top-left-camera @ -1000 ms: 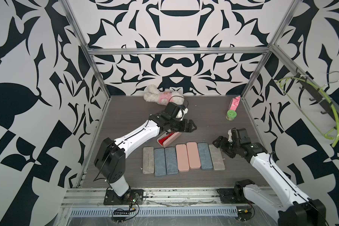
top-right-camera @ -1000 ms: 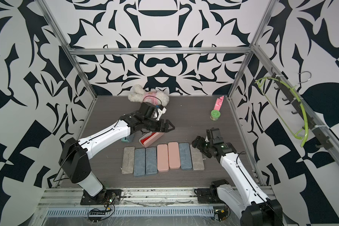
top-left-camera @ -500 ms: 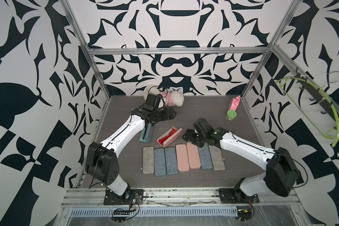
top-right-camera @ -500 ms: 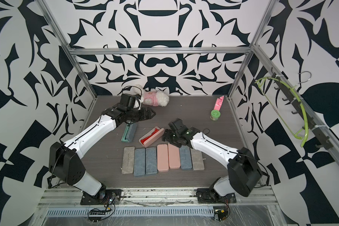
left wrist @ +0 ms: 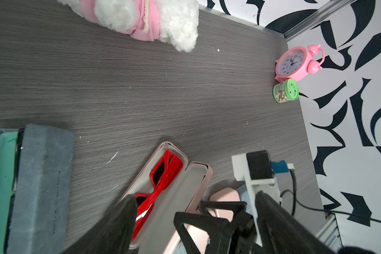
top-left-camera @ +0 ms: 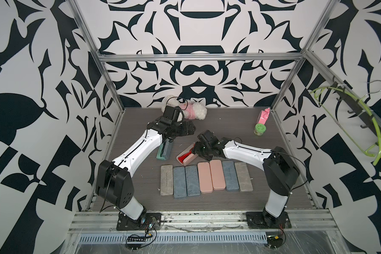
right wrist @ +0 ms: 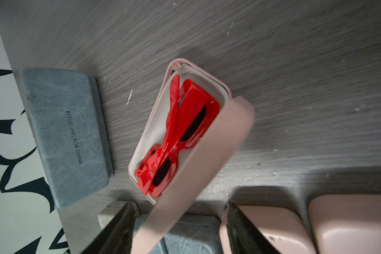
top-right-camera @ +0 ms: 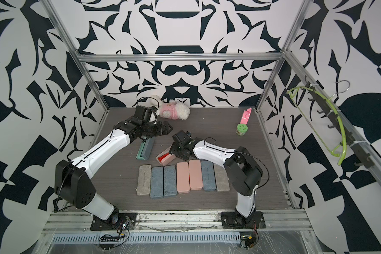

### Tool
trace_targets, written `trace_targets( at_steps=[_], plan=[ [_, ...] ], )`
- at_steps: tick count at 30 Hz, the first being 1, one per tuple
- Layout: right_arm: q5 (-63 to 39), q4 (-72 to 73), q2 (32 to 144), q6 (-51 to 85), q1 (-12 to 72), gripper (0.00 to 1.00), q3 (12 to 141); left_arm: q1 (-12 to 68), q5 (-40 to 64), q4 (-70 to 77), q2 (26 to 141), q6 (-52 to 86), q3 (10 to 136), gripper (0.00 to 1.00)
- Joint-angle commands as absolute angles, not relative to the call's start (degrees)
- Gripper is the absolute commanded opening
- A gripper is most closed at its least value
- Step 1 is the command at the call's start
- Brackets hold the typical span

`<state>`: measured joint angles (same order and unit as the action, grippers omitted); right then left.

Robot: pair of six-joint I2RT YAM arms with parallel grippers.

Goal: Close the glasses case
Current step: Pick up the glasses case at the center of the board.

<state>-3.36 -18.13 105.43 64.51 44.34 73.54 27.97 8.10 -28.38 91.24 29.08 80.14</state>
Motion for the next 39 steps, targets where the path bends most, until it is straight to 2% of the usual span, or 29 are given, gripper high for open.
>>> trace_targets(
  at_steps=[1,4,11,22,39],
  plan=[
    [-2.8,-17.6,106.0,65.6,44.3,0.66,77.2,27.7,7.7,-29.2,89.6,28.0,80.9,0.9],
    [-2.6,-18.2,107.1,65.6,44.3,0.61,77.9,27.7,8.1,-28.9,89.5,27.9,80.9,0.9],
    [-1.9,-20.6,107.2,64.1,44.0,0.41,79.1,27.7,8.9,-28.8,89.6,27.9,80.9,0.89],
    [-1.1,-25.5,107.2,60.1,42.8,0.19,82.3,27.7,10.6,-29.0,90.7,27.7,81.3,0.89],
    [-3.5,-32.7,103.4,52.5,37.3,0.1,84.6,27.7,12.6,-29.0,91.8,27.6,81.7,0.88]
  ],
)
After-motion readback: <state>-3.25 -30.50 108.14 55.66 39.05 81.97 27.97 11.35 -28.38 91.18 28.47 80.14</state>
